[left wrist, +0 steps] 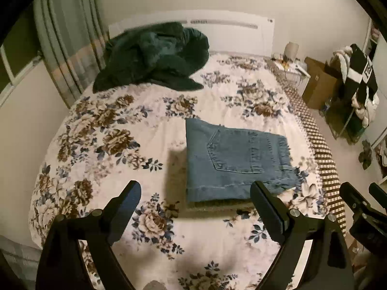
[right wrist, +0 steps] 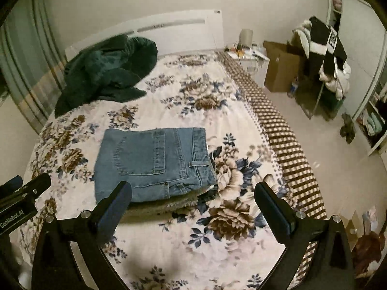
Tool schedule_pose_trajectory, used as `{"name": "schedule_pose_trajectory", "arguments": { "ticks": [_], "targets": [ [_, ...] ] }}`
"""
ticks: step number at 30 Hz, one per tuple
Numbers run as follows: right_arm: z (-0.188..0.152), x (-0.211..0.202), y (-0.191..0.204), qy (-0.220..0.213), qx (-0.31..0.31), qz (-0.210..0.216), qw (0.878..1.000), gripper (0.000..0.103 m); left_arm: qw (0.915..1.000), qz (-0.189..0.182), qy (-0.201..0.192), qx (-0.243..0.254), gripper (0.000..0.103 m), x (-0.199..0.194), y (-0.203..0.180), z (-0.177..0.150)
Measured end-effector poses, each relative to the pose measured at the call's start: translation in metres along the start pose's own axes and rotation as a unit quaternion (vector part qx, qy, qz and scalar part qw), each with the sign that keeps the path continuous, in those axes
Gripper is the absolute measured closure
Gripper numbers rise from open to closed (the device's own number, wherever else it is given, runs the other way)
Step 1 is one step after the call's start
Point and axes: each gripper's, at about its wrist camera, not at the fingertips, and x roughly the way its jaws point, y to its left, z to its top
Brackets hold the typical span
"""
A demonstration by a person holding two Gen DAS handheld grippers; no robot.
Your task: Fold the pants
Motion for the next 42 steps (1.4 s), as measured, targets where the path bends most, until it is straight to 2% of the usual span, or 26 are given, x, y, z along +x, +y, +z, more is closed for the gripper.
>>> {"name": "schedule_pose_trajectory", "arguments": {
  "ticks": [14,22,28,31,36,42],
  "targets": [
    [-0.061,-0.213,-0.019,-0.081,-0.043,0.050,0.995,0.000,0.9973,0.020,-0.067,-0.025,0.011,-0.168,-0.011,-0.067],
    [-0.095,-0.317,-0.029,-0.113,-0.057,0.068,0.990,0.000,0.9951,0.020,-0.092,-0.031,0.011,-0.232,-0.013,-0.095],
    [-0.111,-0.364,-0.026,-0.121,-0.059,0.065,0.989,0.000,0.9945,0.012,-0.100,-0.028,0.011,-0.253,-0.007,-0.103],
    [-0.116,-0.385,-0.021,-0.134,-0.058,0.054,0.988,0.000,0.9941,0.011,-0.105,-0.024,0.001,-0.261,-0.004,-0.106],
    [-0.116,-0.401,-0.014,-0.144,-0.050,0.045,0.987,0.000,0.9926,0.009,-0.119,-0.023,0.000,-0.271,0.002,-0.110],
    [-0.113,-0.399,-0.010,-0.137,-0.049,0.043,0.988,0.000,0.9927,0.012,-0.118,-0.024,0.000,-0.274,0.006,-0.112]
  ]
}}
